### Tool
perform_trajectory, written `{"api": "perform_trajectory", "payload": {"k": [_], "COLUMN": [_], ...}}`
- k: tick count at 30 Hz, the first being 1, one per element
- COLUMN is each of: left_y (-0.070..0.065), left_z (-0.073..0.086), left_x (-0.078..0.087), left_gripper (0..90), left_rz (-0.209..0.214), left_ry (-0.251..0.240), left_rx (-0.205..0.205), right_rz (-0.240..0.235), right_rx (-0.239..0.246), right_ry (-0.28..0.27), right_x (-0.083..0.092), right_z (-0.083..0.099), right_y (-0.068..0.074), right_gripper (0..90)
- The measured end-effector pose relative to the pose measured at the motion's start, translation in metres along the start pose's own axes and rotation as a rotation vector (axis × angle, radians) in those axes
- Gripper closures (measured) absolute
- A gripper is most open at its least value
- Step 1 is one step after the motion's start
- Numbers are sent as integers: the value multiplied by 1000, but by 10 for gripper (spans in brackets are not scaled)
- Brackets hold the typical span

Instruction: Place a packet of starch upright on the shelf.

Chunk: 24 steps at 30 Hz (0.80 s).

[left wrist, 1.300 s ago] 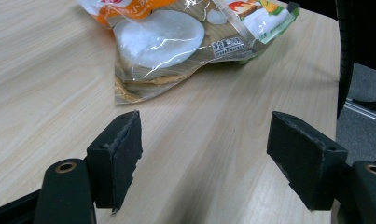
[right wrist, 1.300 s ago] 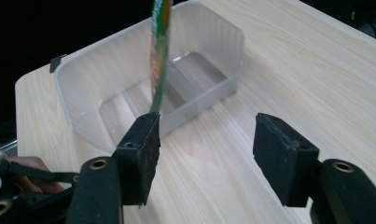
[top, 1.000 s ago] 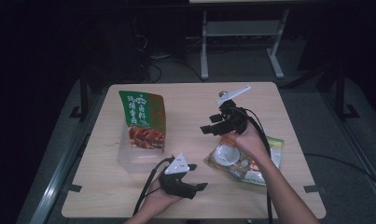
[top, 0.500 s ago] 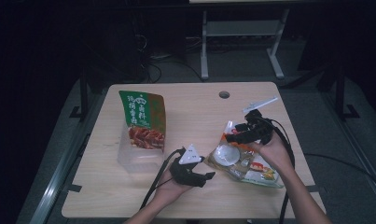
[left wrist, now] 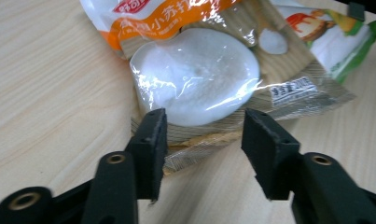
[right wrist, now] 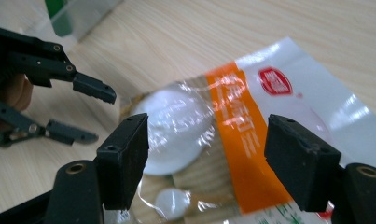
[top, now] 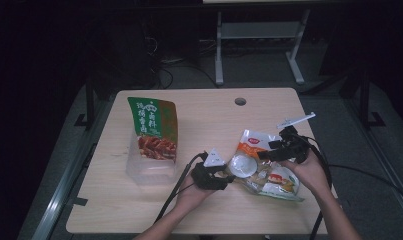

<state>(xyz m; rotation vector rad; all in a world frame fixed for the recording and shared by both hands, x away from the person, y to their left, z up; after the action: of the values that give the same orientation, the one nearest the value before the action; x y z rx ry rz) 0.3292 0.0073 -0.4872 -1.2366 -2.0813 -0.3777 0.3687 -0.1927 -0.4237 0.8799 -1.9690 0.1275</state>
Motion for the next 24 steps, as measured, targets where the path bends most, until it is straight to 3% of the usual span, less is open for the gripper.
{"api": "perform_trajectory", "payload": {"k": [3,15,24], "left_y": [3,5,4], "left_z": [1,-1,-1], "left_x": [-6,-15,-18], "left_gripper": [558,601,598], "left_rz": [-23,-33,-28], "left_ry": [21,61,70], "left_rx": [8,8,7], "right_rz": [9,35,12], "right_rx": [-14,-116,-157], "right_ry": [3,24,31], "right_x": [1,3,-8], "right_z": [8,42,42], "right_y": [-6,-37,-42], "right_gripper": [296,298,299]}}
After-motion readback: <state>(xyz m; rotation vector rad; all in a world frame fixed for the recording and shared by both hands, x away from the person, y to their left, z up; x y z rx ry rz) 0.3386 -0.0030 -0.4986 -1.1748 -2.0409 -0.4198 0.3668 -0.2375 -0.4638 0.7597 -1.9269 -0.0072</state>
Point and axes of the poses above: each handheld gripper's, and its own axes: x roughly backward along the jaws, z roughly out of its underside, y roughly to its left, the point moved 6 cm from there along -x, roughly forward along the jaws, and after that the axes turned 5 degrees about y, right-handed, at the moved point
